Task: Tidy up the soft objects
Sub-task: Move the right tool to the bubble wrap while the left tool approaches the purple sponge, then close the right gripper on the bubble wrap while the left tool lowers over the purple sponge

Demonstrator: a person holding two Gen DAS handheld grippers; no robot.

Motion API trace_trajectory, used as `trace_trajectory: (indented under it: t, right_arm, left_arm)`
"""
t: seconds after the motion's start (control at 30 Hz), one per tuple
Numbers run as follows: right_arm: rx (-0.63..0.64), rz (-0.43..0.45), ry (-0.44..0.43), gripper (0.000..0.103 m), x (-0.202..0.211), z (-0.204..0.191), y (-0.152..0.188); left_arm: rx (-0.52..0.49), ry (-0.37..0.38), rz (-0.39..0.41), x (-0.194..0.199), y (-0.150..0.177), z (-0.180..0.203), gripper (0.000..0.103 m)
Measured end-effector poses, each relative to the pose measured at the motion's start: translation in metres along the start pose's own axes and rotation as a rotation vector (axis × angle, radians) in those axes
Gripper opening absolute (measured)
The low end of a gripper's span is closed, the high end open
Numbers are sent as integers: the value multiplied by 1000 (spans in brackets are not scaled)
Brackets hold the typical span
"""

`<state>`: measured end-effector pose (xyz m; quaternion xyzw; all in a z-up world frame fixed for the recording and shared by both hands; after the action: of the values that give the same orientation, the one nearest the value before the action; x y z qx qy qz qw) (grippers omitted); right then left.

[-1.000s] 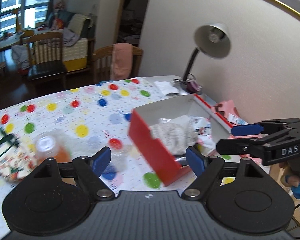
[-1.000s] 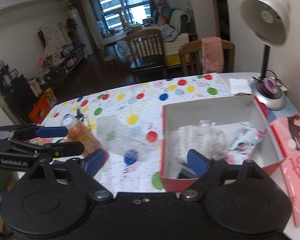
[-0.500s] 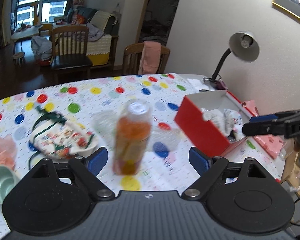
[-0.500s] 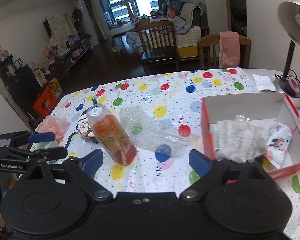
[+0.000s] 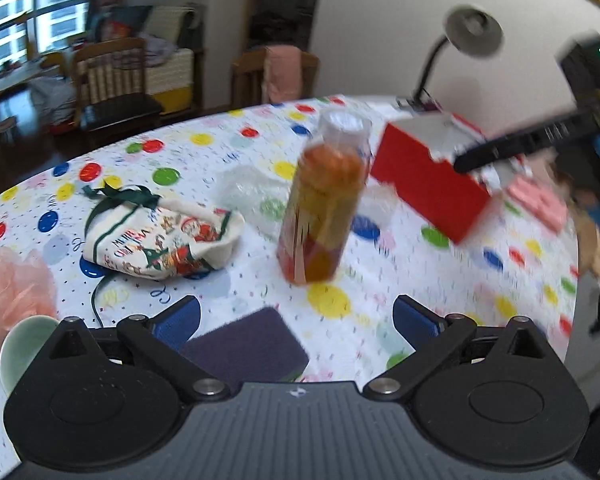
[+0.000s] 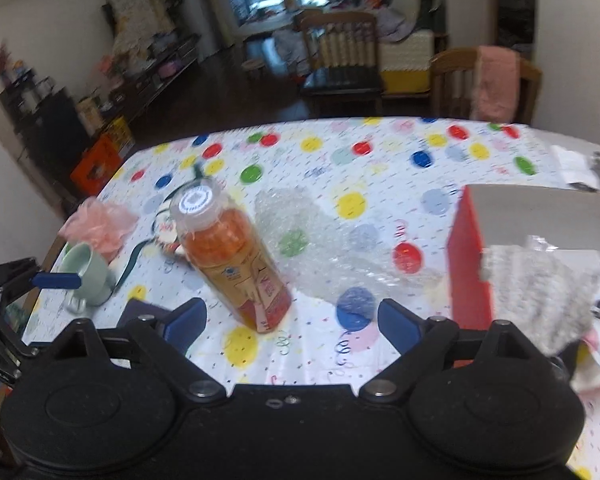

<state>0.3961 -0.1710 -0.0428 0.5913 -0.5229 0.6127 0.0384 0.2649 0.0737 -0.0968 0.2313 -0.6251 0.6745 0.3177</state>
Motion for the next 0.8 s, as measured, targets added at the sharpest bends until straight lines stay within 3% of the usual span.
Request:
trace_trajectory:
  t: [0.3,0.53,0.63,0.8]
  right_arm:
    - [106,-72,70,88,-44,17,-11]
    - [211,-163,52,86,-79,30,-23]
    - [246,-198,28,79,-93,31,-29]
    - [270,-242,20,78,-118,35,-37]
  left_arm:
    - [-169,62,-96,-32,26,-10,103]
    - [-341,69,-142,-56,28,-12,103]
    - [-357,111,-178,-69,25,-16,103]
    - [-392,132,-222,-86,29,-20,103]
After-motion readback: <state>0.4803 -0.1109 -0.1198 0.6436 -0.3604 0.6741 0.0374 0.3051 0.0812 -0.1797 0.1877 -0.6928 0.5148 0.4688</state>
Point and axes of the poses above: each gripper's, at about its wrist camera, not at the fingertips, and x roughly against the way its jaws point, z to its right, y to its underside, the point moved 3 cm from there along -x, roughly the way its jaws point, and after that the axes turned 4 degrees about -y, right-handed, at the moved point
